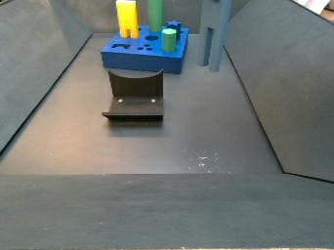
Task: Pick up the square-circle object. Move up. Rotate the square-circle object. Place the square-circle object on the fixture. Regrasp the square-circle object. Move to above the board. Insert the square-circle object.
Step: Rotate the square-circle object.
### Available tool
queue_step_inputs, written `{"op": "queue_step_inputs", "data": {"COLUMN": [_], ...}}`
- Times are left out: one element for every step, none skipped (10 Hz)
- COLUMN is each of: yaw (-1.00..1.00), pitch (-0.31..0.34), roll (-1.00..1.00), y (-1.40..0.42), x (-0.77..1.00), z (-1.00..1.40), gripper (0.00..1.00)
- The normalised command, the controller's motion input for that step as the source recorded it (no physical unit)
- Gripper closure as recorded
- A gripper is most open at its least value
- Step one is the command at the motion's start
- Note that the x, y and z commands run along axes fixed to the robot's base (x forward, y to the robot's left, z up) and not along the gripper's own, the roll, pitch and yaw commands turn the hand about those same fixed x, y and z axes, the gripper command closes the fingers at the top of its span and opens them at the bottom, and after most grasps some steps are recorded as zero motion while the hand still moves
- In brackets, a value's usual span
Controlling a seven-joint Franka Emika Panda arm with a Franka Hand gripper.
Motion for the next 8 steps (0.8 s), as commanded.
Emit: {"op": "queue_step_inputs", "data": {"yaw": [-1.0,-0.69,-0.54,-0.26,-1.0,-1.0,-1.0,-0.83], "pitch": [0.102,0.105,0.105,0.103,0.069,0.076,0.092,0.098], "roll": [-0.14,-0.15,-0.15,-0.15,-0.1,-0.11,-0.14,-0.15], "y": [0.02,0.02,0.02,0.02,0.0,0.0,0.0,0.0], "x": [0.03,0.03,0.03,0.03,0.0,0.0,0.0,0.01], "z": [0.0,0.0,0.0,0.0,0.0,0.0,0.0,0.01], "gripper": [1.0,1.0,1.0,1.0,1.0,1.0,1.0,1.0]}}
